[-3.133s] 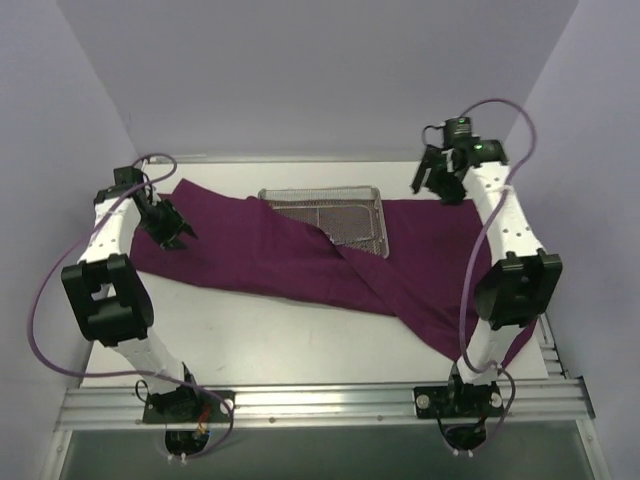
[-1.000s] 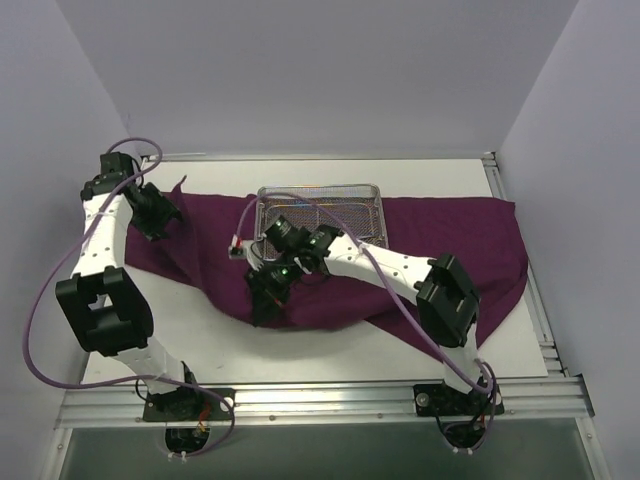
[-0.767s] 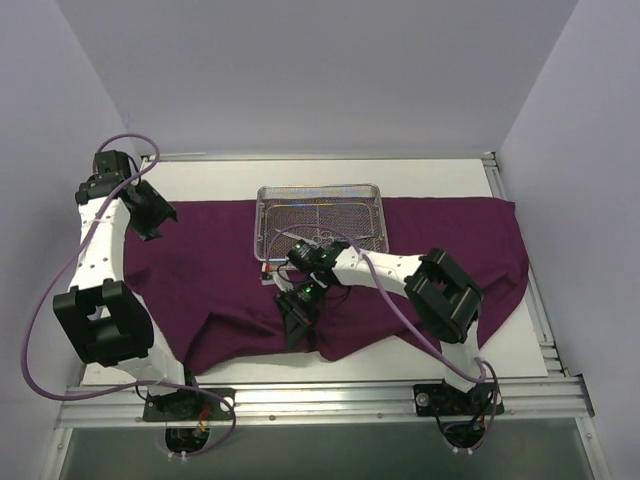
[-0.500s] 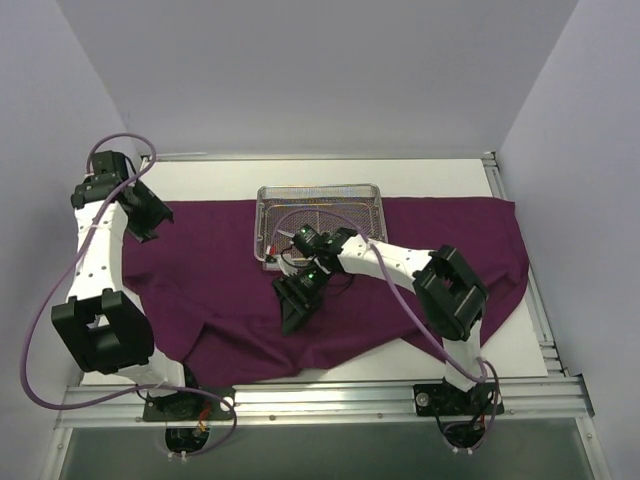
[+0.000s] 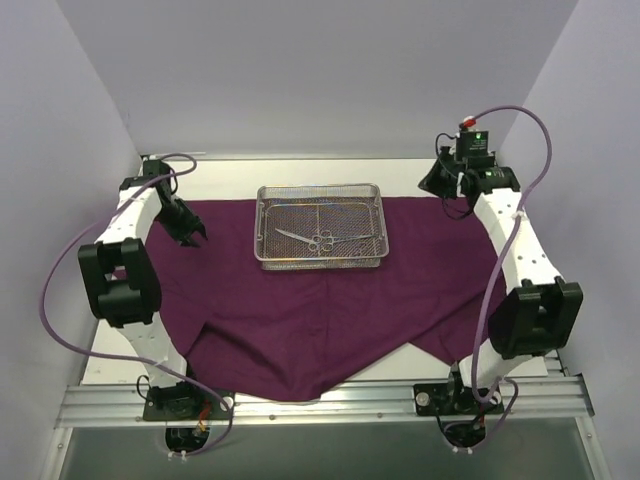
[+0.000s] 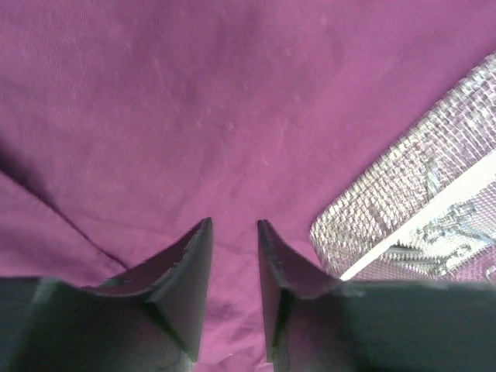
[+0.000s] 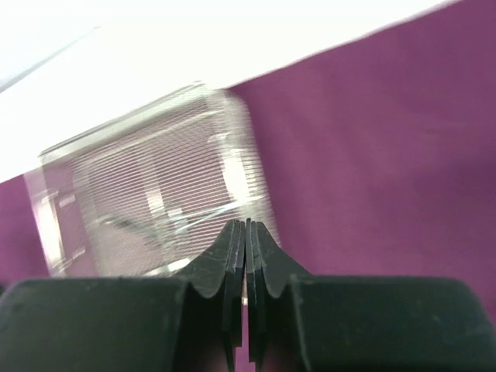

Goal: Open and lay out the surgical kit
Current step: Open the surgical kit at the center of the board.

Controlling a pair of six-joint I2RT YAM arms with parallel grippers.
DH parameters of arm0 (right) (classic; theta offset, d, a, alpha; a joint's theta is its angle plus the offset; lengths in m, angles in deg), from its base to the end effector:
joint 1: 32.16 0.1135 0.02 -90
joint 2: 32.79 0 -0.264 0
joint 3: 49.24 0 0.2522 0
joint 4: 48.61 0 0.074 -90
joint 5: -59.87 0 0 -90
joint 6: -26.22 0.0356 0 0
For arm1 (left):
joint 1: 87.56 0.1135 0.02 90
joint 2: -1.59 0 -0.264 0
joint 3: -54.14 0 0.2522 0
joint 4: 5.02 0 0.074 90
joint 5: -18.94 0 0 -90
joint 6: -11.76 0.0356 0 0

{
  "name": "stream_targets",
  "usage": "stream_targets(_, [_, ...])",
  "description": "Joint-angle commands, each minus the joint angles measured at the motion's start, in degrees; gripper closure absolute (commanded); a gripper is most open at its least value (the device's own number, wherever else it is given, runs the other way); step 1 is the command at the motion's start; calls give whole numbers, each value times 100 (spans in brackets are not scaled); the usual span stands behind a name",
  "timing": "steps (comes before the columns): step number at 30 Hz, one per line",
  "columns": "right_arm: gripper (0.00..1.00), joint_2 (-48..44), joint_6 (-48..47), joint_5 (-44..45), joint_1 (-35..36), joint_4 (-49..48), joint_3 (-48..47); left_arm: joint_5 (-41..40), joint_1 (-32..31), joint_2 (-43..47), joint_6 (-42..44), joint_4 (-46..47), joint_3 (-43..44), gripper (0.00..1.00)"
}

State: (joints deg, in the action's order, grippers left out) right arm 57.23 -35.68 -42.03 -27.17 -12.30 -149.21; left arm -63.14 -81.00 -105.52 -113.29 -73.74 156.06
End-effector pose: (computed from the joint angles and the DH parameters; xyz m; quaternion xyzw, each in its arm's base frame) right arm 0.3640 0.0391 0.3728 0.1157 0.8390 0.2338 0.4776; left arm 0.3772 0.0384 0.2380 -0.3418 0.9268 -0.1006 0.1185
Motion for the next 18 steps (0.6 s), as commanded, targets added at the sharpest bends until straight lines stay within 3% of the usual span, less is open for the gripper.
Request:
stream_targets(1, [100,708,82,785,-270,760,-80,34,64,-590,234,-128,525,65])
stream_targets(4, [100,1017,-41,804,-656,769,34,-150,73,-1074,358,-322,930,78])
stream_targets(10, [100,1799,-111,890,-851,804,70,-1265,-85,-1523,718,-709,1511,78])
stream_targets(18, [100,2450,-199,1137,-851,725,166,-1083,46,-2436,719,-884,1809,79])
